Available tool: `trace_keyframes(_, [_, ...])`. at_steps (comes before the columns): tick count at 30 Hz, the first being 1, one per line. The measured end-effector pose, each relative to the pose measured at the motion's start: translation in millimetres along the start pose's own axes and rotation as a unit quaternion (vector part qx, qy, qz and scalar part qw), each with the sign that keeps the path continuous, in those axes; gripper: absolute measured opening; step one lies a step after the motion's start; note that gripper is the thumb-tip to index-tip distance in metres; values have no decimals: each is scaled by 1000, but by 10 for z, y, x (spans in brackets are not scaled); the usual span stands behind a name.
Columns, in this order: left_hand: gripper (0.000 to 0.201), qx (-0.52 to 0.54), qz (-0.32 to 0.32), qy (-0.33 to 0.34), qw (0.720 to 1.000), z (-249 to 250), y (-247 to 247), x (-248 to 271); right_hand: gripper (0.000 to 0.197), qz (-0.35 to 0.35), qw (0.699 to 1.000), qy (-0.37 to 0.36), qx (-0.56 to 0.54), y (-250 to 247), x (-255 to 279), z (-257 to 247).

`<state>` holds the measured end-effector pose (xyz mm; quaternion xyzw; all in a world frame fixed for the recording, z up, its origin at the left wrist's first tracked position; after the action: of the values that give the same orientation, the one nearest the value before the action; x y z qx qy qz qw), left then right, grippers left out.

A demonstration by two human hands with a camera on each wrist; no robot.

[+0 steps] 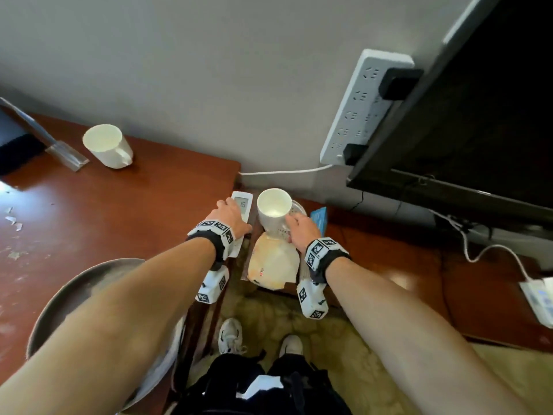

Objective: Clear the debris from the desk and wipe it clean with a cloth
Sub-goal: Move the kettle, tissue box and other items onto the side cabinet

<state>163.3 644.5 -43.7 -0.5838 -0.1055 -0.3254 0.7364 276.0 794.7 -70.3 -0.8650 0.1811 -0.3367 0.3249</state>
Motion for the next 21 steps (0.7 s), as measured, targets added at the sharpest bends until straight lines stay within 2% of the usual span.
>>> trace_keyframes(3, [82, -21, -11, 26, 999, 228, 178, 63, 31, 15, 1000, 18, 6, -137, 118, 334])
trace_keyframes(6, [82, -41, -18, 50, 998, 443, 341, 122, 34, 20, 999, 35, 10, -258, 214, 633])
trace_keyframes(12, [87, -70, -38, 72, 994, 822, 694, 279, 30, 52, 993, 84, -68, -496, 424, 1175])
trace_keyframes(21, [97, -111, -60, 72, 989, 1113, 1076, 333, 32, 75, 989, 101, -77, -632, 405, 1604])
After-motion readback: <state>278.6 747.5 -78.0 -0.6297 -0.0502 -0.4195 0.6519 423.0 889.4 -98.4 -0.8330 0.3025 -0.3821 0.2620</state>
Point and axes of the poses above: each hand's wrist, its own x-axis away from the middle knuckle, its own y-axis out of the palm, z = x × y, the point moved 3 cm from there along -x, towards the middle knuckle, and after that the axes turned 3 degrees about x, right-handed, at the moved point
